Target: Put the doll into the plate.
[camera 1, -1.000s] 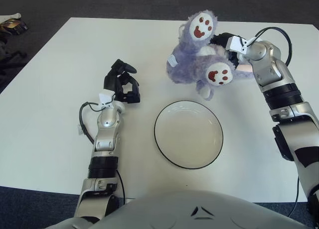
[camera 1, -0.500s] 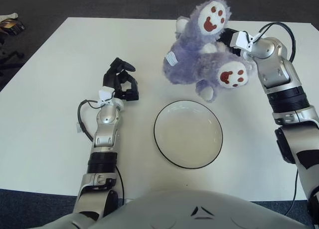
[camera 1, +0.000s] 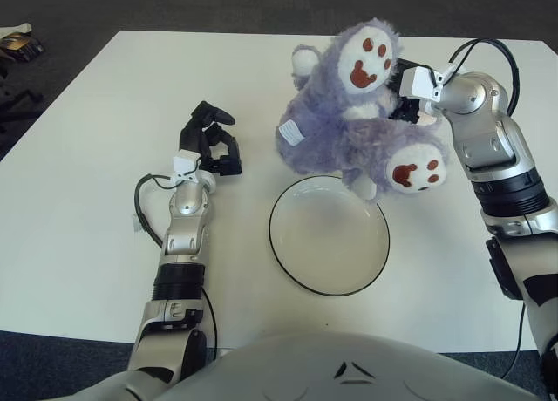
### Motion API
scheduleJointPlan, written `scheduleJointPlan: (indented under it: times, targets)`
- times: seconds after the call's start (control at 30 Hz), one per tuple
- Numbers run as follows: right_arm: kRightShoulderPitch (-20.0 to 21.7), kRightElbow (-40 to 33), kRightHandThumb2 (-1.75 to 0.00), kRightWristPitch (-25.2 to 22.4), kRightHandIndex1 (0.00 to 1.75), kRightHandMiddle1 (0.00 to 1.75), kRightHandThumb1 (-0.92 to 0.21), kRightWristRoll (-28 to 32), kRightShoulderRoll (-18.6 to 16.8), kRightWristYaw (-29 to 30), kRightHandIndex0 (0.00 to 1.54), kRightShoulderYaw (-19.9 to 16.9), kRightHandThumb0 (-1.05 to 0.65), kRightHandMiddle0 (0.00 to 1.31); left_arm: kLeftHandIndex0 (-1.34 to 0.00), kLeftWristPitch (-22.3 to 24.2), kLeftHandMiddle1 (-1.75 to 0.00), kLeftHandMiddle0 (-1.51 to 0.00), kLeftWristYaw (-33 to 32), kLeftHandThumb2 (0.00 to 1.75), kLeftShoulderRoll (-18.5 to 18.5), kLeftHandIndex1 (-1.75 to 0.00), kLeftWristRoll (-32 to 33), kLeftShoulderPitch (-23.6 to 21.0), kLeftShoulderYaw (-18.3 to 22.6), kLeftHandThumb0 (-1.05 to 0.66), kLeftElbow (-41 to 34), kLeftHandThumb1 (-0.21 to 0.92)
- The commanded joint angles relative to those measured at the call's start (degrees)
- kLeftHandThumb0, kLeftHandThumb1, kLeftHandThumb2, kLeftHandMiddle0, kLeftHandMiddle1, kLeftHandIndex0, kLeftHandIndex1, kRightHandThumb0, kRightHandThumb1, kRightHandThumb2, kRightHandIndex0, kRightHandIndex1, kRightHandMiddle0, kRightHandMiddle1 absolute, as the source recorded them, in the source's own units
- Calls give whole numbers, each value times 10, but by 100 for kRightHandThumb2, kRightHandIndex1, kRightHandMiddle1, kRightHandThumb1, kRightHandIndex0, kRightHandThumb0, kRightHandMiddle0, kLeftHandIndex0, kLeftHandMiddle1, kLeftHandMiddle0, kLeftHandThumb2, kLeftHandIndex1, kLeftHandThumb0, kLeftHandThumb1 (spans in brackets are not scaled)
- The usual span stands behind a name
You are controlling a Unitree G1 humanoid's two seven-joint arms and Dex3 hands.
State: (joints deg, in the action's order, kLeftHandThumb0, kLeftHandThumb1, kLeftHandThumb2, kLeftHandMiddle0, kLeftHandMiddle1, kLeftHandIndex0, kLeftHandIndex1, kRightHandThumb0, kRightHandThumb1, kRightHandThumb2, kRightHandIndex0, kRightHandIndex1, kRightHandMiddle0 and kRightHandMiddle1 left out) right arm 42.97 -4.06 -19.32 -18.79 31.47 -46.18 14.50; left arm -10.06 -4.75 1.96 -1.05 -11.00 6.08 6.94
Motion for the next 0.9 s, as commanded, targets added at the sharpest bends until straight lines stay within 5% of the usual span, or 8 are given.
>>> scheduleJointPlan:
  times: [0.0, 0.5, 0.87]
  targets:
    - [-11, -29, -158, -39, 175, 175, -10, 14, 6, -15, 79, -8, 56, 104, -62, -8, -175, -84, -3, 167, -2, -173, 0, -2, -1, -1, 3, 1]
    - [-61, -128, -158, -111, 175, 175, -10, 72, -8, -18, 79, -14, 56, 108, -60, 0, -175, -81, -11, 163, -3, -173, -8, -6, -4, -1, 9, 4]
    - [-89, -159, -158, -92, 175, 175, -10, 107, 0, -15, 79, -14, 56, 109, -61, -10, -175, -81, -15, 162, -1, -171, -15, -10, -7, -1, 18, 5]
